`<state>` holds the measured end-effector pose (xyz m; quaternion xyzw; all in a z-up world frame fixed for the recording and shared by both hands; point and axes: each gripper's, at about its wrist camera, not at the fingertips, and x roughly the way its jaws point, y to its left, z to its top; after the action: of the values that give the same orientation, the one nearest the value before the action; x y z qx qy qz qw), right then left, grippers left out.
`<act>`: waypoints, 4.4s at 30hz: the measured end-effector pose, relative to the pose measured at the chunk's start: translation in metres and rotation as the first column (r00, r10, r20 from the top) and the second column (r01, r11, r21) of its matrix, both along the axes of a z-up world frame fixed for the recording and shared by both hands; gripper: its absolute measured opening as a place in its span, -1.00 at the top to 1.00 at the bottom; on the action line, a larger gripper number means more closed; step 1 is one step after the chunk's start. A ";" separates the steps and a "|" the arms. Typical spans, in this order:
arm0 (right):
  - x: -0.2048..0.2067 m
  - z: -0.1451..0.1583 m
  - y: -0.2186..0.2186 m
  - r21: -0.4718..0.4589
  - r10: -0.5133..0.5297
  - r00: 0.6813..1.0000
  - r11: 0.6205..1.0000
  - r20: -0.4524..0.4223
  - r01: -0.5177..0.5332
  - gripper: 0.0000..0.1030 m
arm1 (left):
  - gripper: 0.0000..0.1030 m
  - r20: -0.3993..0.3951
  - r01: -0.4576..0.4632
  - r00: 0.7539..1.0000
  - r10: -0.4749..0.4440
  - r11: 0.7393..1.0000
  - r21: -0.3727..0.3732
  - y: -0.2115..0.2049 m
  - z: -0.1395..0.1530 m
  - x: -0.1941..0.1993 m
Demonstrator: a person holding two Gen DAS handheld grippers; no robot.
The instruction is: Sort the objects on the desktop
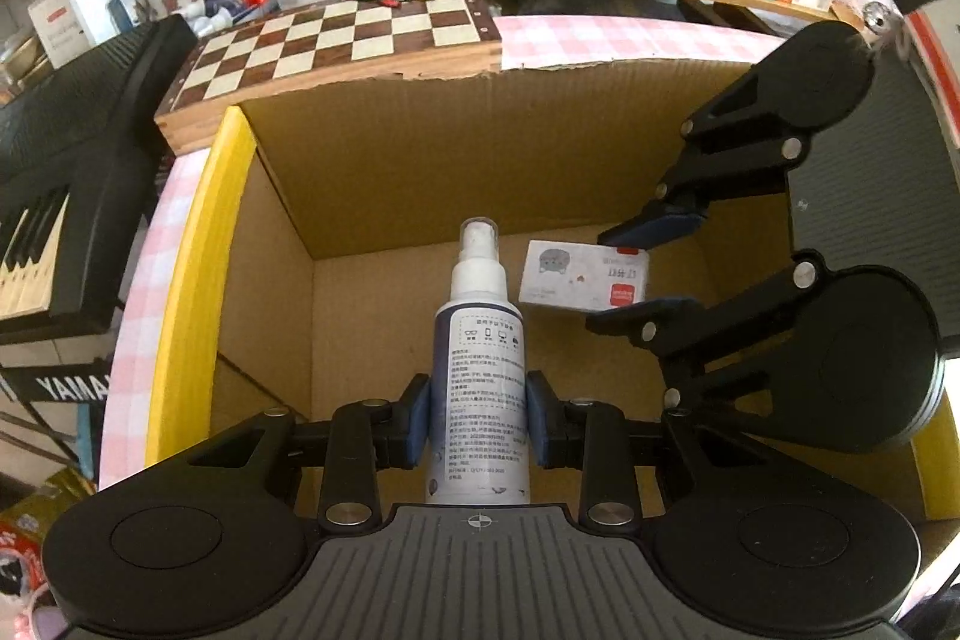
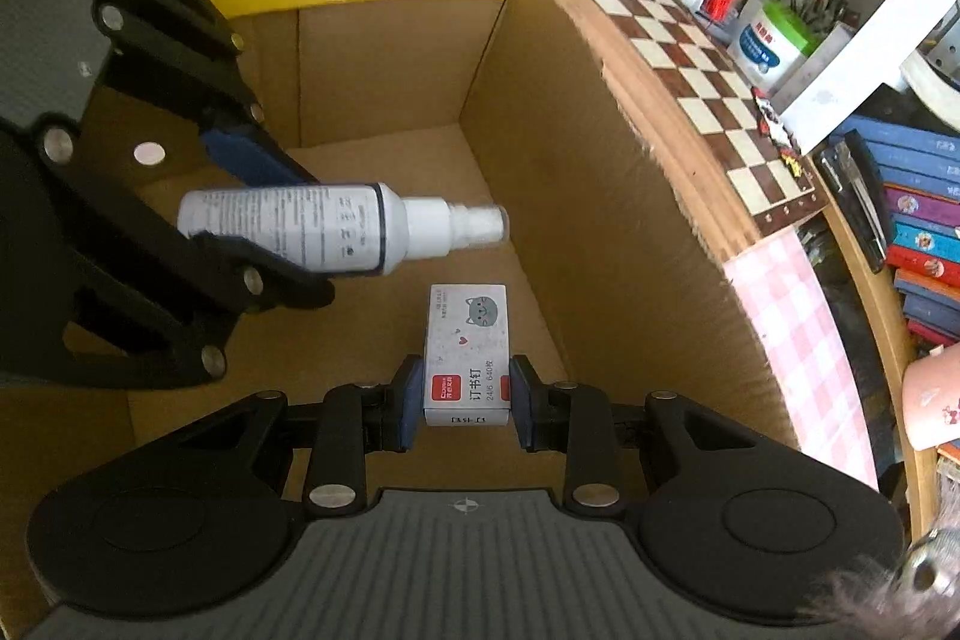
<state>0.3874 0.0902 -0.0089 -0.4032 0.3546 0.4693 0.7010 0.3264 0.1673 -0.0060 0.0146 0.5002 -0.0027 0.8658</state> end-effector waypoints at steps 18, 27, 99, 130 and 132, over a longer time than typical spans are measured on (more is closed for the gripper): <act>-0.003 0.007 -0.001 0.044 0.004 0.999 0.999 0.033 -0.005 0.12 | 0.02 0.062 -0.051 0.997 0.050 0.999 0.014 -0.003 0.012 -0.008; -0.018 0.030 -0.021 0.127 -0.054 0.995 0.991 0.086 0.043 -0.03 | -0.22 0.209 -0.083 0.975 0.080 0.996 0.006 -0.008 0.044 -0.036; -0.335 0.043 -0.172 0.554 -0.798 0.602 0.494 -0.017 0.670 -0.36 | -0.73 0.426 -0.293 0.851 0.308 0.951 -0.102 -0.050 0.037 -0.322; -0.331 0.027 -0.213 0.463 -0.875 0.483 0.420 -0.020 0.781 -0.61 | -0.83 0.339 -0.100 0.934 0.115 0.993 -0.059 -0.098 0.024 -0.296; -0.332 0.027 -0.217 0.461 -0.880 0.475 0.412 -0.024 0.786 -0.63 | -0.83 0.332 -0.081 0.938 0.097 0.995 -0.061 -0.103 0.023 -0.294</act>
<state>0.0551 -0.1265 0.0182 -0.0640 0.3203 0.0698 0.9426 0.0325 0.0647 0.0166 -0.0281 0.3461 0.0271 0.9374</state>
